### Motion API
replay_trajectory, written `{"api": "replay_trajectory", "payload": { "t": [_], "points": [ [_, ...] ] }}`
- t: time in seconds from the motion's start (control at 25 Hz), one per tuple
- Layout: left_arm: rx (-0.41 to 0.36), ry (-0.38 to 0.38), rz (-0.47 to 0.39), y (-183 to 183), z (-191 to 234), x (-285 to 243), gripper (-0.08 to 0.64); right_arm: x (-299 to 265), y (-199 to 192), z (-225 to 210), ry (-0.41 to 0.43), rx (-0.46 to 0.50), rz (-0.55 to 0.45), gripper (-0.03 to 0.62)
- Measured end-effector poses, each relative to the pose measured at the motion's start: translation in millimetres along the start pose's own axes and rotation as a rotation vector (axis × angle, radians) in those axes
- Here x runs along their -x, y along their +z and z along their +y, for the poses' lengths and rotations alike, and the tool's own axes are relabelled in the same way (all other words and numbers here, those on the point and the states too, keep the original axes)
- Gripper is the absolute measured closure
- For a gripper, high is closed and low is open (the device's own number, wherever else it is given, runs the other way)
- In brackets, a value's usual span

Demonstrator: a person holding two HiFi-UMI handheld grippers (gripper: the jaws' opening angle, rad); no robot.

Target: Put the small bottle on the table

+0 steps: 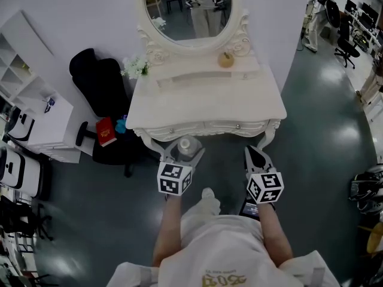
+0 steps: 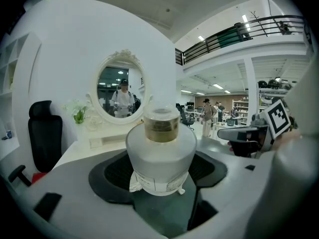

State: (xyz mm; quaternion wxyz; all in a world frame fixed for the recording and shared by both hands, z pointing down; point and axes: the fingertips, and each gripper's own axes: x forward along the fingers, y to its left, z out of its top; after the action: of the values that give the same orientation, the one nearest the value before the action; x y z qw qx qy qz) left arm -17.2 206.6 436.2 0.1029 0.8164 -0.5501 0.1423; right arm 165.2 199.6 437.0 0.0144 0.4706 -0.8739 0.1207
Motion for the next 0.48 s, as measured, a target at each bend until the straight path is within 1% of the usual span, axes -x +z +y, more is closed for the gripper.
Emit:
{"api": "replay_trajectory", "payload": {
  "t": [0.24, 0.48],
  "points": [
    [0.021, -0.01, 0.018, 0.2, 26.2, -38.8, 0.216, -41.2, -6.9, -16.4, -0.009, 0.011, 0.036, 0.58],
    [0.024, -0.024, 0.017, 6.7, 76.7, -110.1, 0.216, -117.1, -13.2, -46.1, -0.04, 0.011, 0.07, 0.58]
  ]
}}
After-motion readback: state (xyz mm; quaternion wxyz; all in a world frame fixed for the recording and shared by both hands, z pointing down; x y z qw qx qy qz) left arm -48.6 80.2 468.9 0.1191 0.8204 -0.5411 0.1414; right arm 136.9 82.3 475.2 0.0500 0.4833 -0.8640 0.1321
